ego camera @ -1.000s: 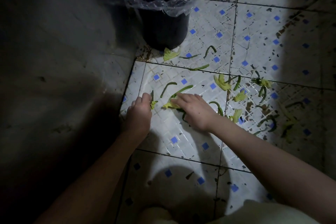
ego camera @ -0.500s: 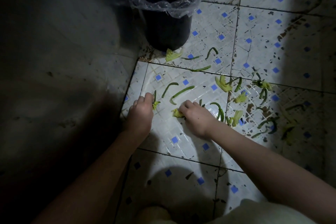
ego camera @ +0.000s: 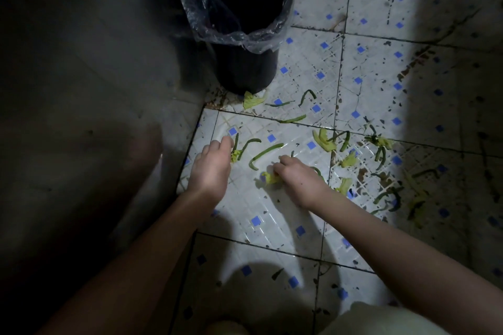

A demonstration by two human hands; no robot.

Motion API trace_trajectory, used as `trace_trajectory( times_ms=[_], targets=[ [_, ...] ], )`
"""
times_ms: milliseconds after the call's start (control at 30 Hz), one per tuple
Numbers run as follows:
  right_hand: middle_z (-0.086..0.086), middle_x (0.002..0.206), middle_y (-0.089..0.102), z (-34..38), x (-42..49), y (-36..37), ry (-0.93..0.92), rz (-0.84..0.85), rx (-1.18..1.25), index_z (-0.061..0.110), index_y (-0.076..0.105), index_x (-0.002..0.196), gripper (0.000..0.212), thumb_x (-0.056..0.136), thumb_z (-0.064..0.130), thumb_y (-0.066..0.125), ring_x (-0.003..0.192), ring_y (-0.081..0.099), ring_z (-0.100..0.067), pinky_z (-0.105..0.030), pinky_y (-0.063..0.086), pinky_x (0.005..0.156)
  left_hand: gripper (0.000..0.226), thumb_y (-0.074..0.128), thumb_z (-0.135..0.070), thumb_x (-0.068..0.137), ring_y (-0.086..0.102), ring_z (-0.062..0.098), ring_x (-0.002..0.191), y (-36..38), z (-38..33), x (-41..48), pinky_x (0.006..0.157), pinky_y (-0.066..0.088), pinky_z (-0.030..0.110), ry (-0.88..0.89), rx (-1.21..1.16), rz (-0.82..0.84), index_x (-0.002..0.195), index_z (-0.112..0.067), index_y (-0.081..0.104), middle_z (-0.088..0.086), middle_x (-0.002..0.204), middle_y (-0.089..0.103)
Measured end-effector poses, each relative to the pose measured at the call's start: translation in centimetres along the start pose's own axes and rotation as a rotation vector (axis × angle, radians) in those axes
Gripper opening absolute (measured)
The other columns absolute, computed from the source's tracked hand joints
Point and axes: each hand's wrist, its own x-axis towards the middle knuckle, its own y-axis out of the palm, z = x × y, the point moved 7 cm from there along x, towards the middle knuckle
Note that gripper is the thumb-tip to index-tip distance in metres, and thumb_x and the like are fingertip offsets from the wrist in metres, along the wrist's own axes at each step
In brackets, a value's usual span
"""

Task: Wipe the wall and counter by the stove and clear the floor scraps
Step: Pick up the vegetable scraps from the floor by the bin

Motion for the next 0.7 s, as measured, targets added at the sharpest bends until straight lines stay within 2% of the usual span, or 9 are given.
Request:
trace_trajectory(
  times_ms=[133, 300, 533, 700],
  targets=[
    [-0.012, 0.107, 0.050, -0.4, 0.2, -3.6, -0.019, -0.091, 0.005, 0.007, 0.054, 0.104, 0.028, 0.081, -0.007, 0.049, 0.098, 0.049, -0.028, -0.037, 0.045, 0.076, 0.039, 0.052, 0.003, 0.087, 0.052, 0.025, 0.102, -2.6, -1.5, 1.3, 0.086, 0.041, 0.035, 0.073, 0.033, -0.044, 0.119, -0.017, 0.042, 0.007, 0.112, 0.054],
    [-0.012, 0.102, 0.052, -1.5, 0.6, -9.9, 0.027, -0.197, 0.018, 0.005, 0.058, 0.100, 0.024, 0.080, -0.005, 0.050, 0.090, 0.052, -0.030, -0.044, 0.048, 0.072, 0.040, 0.052, 0.004, 0.085, 0.049, 0.029, 0.110, -6.6, -3.6, 3.7, 0.092, 0.039, 0.037, 0.104, 0.107, -0.071, 0.120, -0.013, 0.042, 0.010, 0.117, 0.052],
    [-0.014, 0.104, 0.054, -2.4, 1.2, -17.6, 0.076, -0.282, 0.017, 0.004, 0.061, 0.105, 0.029, 0.081, -0.007, 0.049, 0.093, 0.054, -0.034, -0.043, 0.049, 0.075, 0.053, 0.058, 0.008, 0.078, 0.050, 0.029, 0.108, -12.8, -6.7, 6.4, 0.088, 0.041, 0.037, 0.218, 0.280, -0.160, 0.123, -0.012, 0.038, 0.009, 0.115, 0.051],
    [-0.015, 0.104, 0.053, -2.3, 2.4, -22.8, 0.071, -0.363, 0.007, 0.003, 0.061, 0.105, 0.027, 0.083, -0.007, 0.048, 0.089, 0.055, -0.035, -0.044, 0.049, 0.074, 0.051, 0.050, 0.008, 0.081, 0.050, 0.032, 0.112, -17.5, -8.0, 9.2, 0.090, 0.040, 0.039, 0.230, 0.367, -0.259, 0.127, -0.008, 0.036, 0.013, 0.119, 0.050]
  ],
)
